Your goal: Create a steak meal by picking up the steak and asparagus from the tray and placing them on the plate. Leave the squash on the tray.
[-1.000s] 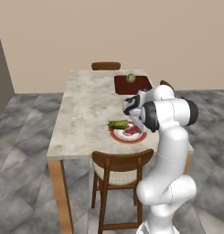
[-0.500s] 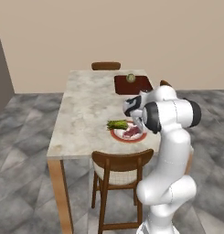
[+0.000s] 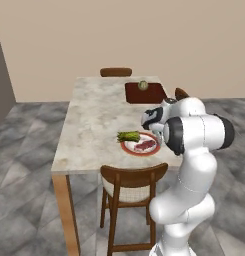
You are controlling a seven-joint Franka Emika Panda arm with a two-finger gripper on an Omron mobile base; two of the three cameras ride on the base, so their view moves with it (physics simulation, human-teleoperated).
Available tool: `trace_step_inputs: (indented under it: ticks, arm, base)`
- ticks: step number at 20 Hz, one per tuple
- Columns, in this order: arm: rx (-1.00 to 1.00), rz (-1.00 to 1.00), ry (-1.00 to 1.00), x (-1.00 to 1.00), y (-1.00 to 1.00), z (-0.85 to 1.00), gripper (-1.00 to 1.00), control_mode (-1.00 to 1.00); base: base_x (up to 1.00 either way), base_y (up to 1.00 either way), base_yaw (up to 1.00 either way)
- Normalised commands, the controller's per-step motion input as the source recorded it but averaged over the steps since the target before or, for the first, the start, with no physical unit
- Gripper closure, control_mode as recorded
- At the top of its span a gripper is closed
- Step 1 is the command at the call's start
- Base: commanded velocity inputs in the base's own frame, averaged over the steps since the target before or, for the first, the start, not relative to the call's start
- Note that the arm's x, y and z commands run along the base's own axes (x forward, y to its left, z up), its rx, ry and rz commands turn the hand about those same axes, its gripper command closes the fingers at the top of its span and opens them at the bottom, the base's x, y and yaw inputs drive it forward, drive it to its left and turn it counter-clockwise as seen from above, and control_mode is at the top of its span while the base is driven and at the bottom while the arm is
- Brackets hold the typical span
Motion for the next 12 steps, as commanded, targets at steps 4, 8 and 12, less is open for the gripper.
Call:
trace_step_inputs:
  ticks: [4, 8, 12]
  arm:
    - [0.0, -0.03, -0.21, -0.41, -0.07, 0.83, -1.0, -1.0]
    - [0.0, 0.0, -0.24, -0.49, 0.0, 0.87, -1.0, -1.0]
    - [0.0, 0.0, -0.23, -0.53, 0.0, 0.89, -1.0, -1.0]
  base:
    - [0.0, 0.0, 0.0]
    - [0.0, 0.0, 0.0]
    - [0.0, 0.0, 0.0]
